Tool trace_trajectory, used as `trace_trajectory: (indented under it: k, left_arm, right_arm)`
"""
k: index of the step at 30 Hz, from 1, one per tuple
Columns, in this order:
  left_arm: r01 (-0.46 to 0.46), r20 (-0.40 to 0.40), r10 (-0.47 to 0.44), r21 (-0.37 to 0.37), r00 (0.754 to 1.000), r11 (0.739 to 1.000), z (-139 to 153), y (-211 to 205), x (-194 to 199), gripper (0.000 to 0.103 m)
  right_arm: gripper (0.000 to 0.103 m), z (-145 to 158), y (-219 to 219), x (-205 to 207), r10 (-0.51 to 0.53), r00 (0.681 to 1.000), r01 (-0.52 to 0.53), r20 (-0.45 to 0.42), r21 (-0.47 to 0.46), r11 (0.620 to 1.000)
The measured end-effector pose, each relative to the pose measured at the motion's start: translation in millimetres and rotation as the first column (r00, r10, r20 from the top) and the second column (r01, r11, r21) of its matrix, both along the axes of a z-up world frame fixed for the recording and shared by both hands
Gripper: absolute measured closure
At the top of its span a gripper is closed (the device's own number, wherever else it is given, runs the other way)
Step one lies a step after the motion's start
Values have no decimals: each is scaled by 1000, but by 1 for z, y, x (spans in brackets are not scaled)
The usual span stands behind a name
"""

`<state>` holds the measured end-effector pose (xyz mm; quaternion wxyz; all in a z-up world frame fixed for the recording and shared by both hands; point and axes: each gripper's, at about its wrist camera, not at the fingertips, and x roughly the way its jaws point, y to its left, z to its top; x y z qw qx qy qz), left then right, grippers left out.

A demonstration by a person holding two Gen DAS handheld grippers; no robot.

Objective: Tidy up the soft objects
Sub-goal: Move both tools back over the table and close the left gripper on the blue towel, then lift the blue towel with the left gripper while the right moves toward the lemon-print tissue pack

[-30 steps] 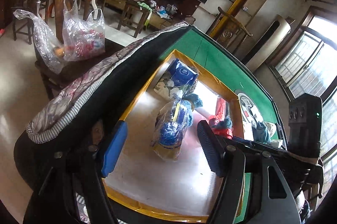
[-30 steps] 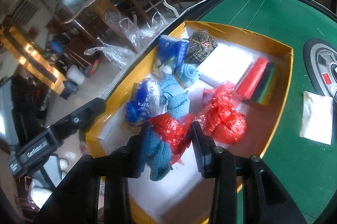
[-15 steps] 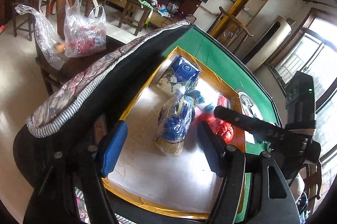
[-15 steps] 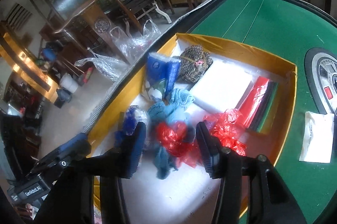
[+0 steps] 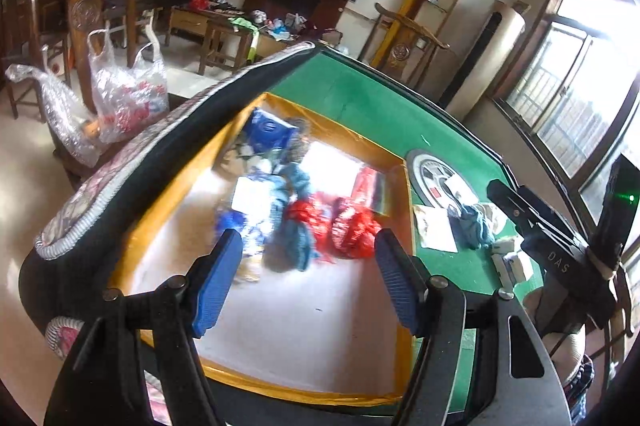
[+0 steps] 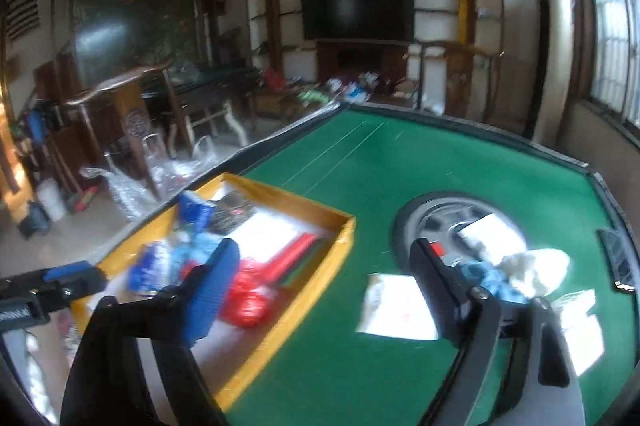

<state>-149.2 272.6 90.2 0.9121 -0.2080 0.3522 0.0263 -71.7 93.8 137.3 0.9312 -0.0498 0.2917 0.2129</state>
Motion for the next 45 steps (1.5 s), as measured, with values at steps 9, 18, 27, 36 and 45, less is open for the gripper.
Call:
trace_trajectory:
  k: [9, 18, 27, 36, 45]
  left_arm:
    - [157, -54, -153, 84, 987, 984, 1, -81, 14, 35]
    - [336, -160, -314, 141, 936, 931, -12, -168, 50, 35]
    - [446, -225, -418, 90, 880, 891, -23, -233, 140, 35]
    - [421, -249, -399, 43, 883, 906, -37, -276, 226, 35]
    - [474, -295, -424, 121, 856, 872, -62, -301, 231, 62]
  right_arm:
    - [13, -21, -100, 18, -220, 976, 219, -4, -70, 973]
    - [13, -16, -200, 30, -375, 927, 374, 5, 28, 927]
    - [13, -20, -290, 34, -467, 870, 492, -155, 279, 824]
    - [13, -26, -306, 34, -481, 852, 523, -206, 318, 791]
    - [13, -30, -309, 37, -488, 845, 534, -218, 304, 789]
